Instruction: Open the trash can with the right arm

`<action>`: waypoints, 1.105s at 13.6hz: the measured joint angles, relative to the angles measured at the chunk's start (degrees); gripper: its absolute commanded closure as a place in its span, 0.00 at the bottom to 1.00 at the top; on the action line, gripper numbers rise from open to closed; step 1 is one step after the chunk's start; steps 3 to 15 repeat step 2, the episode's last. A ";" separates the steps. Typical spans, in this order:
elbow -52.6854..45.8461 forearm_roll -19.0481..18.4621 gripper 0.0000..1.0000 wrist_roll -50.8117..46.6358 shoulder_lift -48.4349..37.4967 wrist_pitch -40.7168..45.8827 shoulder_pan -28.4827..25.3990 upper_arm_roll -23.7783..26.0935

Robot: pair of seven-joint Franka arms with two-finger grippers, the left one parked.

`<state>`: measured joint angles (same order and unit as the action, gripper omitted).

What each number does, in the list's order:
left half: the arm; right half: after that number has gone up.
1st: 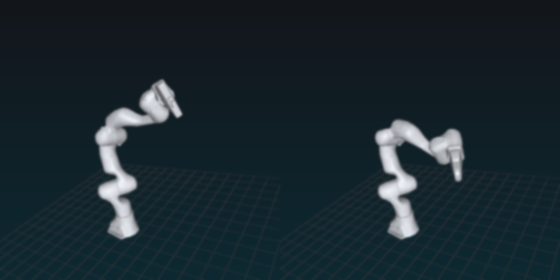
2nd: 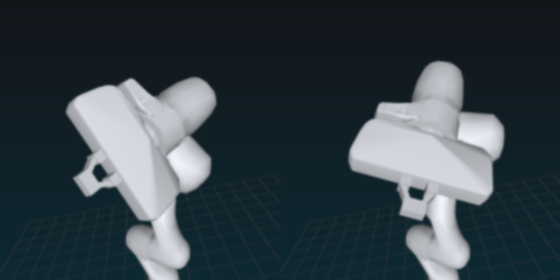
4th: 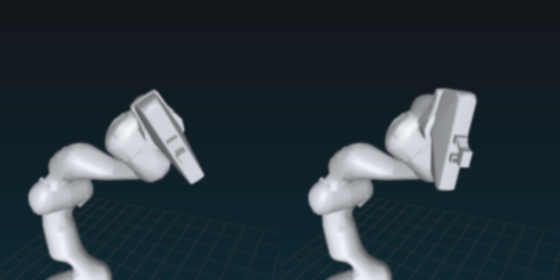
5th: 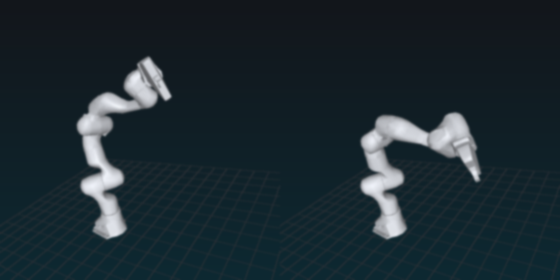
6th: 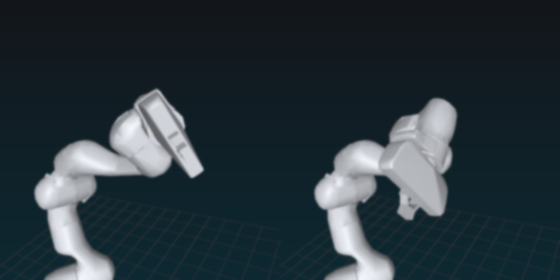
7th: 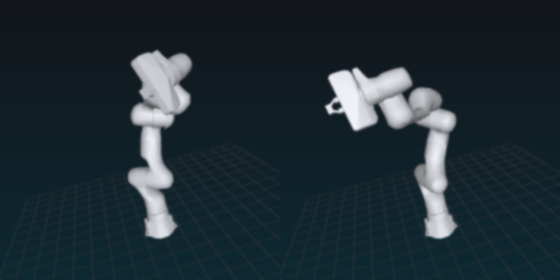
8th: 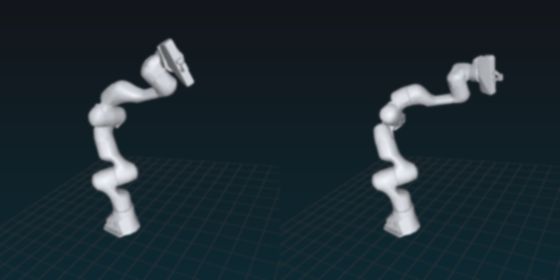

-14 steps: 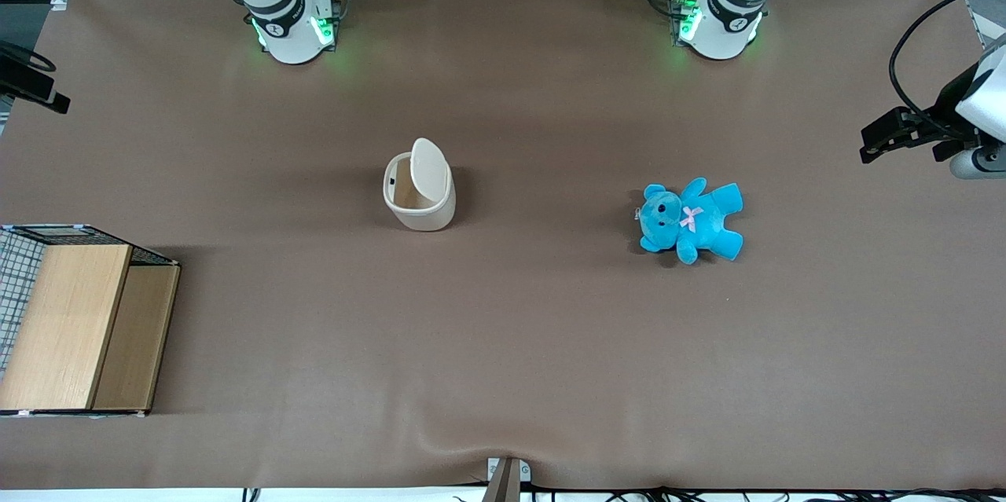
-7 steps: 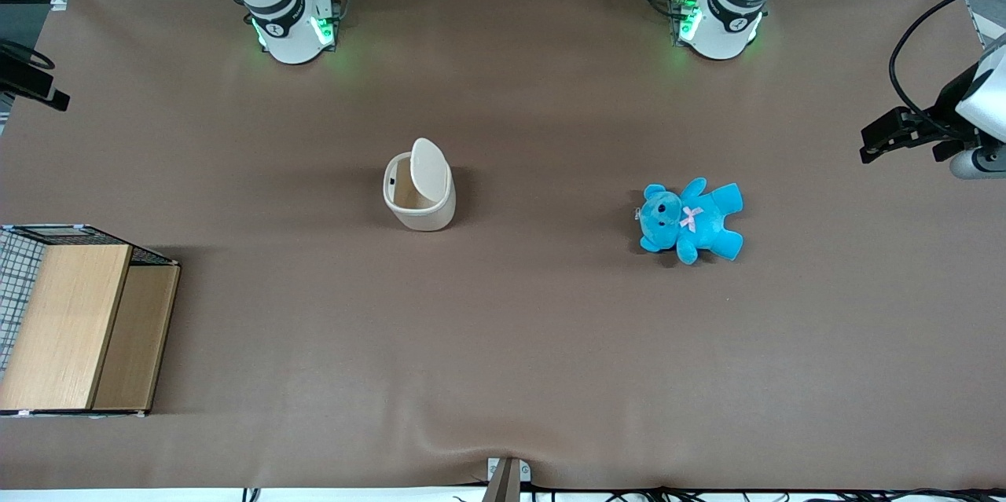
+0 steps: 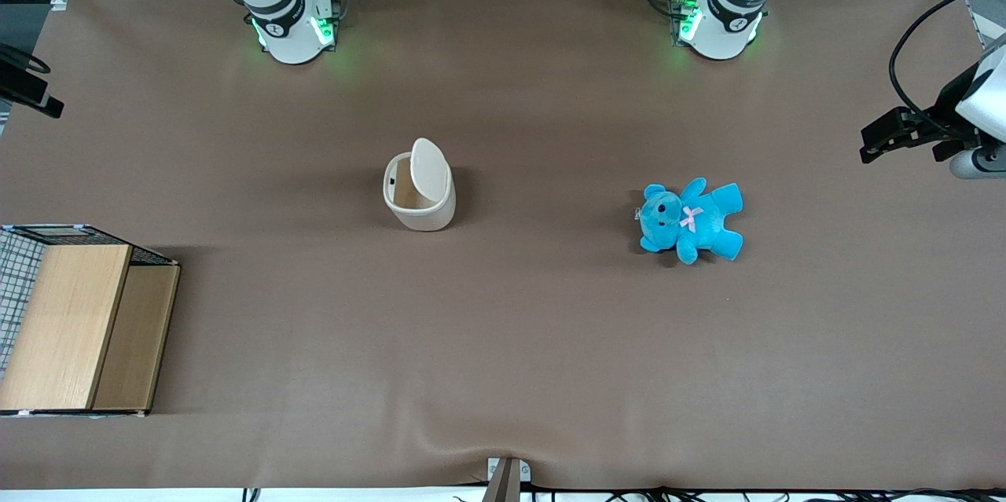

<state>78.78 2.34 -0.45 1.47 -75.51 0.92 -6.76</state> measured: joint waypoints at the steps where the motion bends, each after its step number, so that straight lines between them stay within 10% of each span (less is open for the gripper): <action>1: 0.00 -0.01 0.00 0.00 0.00 0.00 0.00 0.02; 15: 0.00 -0.03 0.00 0.00 0.00 0.00 0.00 0.02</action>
